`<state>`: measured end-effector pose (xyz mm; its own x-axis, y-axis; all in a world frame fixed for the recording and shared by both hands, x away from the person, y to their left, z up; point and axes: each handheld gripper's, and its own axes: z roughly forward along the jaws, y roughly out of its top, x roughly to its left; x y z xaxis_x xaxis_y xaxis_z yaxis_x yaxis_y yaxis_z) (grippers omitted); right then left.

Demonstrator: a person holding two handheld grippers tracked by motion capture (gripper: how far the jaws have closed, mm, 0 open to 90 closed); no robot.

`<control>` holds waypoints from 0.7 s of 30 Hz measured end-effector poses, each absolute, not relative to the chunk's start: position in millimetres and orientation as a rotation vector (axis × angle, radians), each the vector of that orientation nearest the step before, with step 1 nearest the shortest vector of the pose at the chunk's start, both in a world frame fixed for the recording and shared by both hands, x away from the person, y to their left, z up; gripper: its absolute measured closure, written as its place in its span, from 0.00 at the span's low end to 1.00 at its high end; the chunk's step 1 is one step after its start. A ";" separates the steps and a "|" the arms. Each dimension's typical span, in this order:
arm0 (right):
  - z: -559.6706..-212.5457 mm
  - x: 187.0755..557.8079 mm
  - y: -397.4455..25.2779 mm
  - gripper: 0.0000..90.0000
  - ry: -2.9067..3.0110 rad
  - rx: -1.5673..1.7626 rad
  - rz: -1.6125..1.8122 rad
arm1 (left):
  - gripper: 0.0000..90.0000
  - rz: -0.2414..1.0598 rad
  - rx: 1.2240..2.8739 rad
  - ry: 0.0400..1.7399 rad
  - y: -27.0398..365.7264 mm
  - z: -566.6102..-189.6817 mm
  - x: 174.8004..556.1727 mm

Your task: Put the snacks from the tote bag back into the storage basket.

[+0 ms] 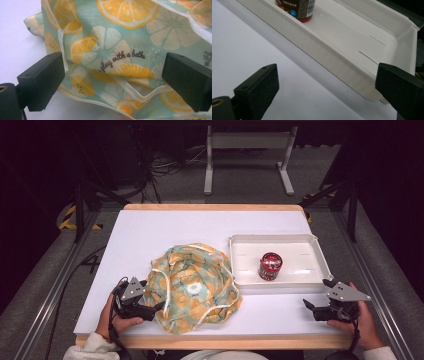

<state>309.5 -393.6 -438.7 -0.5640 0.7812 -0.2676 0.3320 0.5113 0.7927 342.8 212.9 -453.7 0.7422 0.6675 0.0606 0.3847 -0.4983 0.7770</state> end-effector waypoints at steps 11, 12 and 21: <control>-439.4 308.8 -396.1 0.07 2.112 0.914 0.959 | 0.06 0.457 2.150 0.787 213.0 -453.8 343.0; -439.5 308.7 -396.1 0.07 2.110 0.915 0.959 | 0.06 0.457 2.150 0.787 213.2 -453.8 343.0; -439.2 309.0 -397.0 0.07 2.114 0.924 0.978 | 0.06 0.457 2.149 0.788 213.2 -453.8 342.9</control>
